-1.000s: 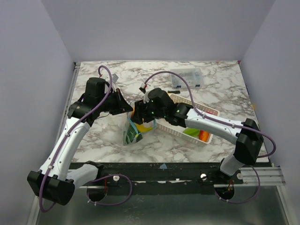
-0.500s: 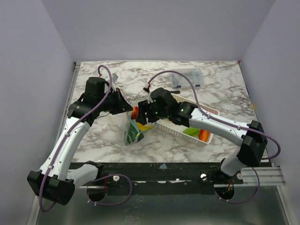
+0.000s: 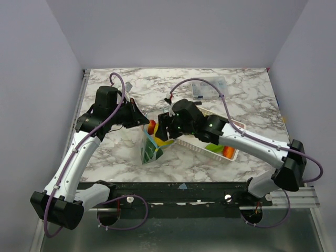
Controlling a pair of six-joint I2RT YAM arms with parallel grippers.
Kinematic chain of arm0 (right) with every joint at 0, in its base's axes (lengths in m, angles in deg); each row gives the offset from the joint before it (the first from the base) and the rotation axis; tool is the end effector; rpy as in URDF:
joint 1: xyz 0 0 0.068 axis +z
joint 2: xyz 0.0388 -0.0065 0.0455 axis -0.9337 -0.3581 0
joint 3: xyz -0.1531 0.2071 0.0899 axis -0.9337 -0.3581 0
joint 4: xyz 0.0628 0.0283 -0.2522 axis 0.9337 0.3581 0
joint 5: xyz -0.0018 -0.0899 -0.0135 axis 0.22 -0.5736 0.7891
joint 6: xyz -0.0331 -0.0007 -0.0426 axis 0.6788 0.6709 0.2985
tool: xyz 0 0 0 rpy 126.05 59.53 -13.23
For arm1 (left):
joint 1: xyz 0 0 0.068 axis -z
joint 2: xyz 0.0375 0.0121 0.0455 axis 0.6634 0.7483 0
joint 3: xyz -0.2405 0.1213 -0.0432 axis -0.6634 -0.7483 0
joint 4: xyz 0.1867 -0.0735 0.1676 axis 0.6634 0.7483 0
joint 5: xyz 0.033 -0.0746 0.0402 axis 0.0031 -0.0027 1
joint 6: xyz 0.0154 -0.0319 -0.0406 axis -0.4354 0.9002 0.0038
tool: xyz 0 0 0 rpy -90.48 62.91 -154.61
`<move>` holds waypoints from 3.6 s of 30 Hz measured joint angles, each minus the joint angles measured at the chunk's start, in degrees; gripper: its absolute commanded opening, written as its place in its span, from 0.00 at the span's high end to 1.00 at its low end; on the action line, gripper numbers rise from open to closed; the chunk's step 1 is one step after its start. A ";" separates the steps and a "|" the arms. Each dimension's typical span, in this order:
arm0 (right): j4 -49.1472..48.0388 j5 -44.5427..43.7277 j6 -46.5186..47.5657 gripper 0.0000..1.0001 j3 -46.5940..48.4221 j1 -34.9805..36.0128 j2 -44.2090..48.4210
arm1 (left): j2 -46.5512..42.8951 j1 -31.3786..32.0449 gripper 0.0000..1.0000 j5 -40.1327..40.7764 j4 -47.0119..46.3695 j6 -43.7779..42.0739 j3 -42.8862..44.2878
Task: Place the food in the zip-top bag and seal the zipper
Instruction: Place the fake fruit in the zipper food storage bag, then adjust the zipper food storage bag at the center of the board, then pick up the fake fruit from the bin.
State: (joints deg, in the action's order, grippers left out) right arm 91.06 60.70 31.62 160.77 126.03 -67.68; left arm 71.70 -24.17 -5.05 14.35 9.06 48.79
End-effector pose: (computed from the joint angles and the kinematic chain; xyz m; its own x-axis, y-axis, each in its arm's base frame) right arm 0.1905 0.2933 0.3227 -0.6752 -0.1764 -0.7162 -0.5887 0.7140 0.3790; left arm 0.2049 -0.0814 0.3640 -0.8324 -0.2856 -0.4750 0.1563 0.7013 -0.6955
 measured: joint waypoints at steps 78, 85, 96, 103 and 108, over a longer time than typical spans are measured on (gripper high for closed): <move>5.64 -9.75 -2.08 0.80 16.02 2.43 -8.33 | -4.15 -3.06 1.00 2.10 3.13 -2.14 2.80; 5.57 -9.77 -2.38 0.63 14.32 2.43 -7.58 | -3.06 -3.58 1.00 2.12 3.13 -2.19 1.49; 5.77 -11.17 -2.40 0.44 12.35 2.43 0.52 | -2.51 -4.33 1.00 2.10 3.06 -2.67 1.49; 5.88 -18.60 -1.92 0.34 8.68 2.43 9.73 | -2.23 -4.63 1.00 2.10 2.89 -2.69 1.38; 6.21 -27.52 -2.03 0.29 2.38 1.38 14.01 | -2.23 -4.68 1.00 2.10 2.84 -2.82 1.36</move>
State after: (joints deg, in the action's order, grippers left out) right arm 97.27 33.18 29.59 163.15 127.41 -53.67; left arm 69.47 -28.85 -2.95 17.19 6.24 50.14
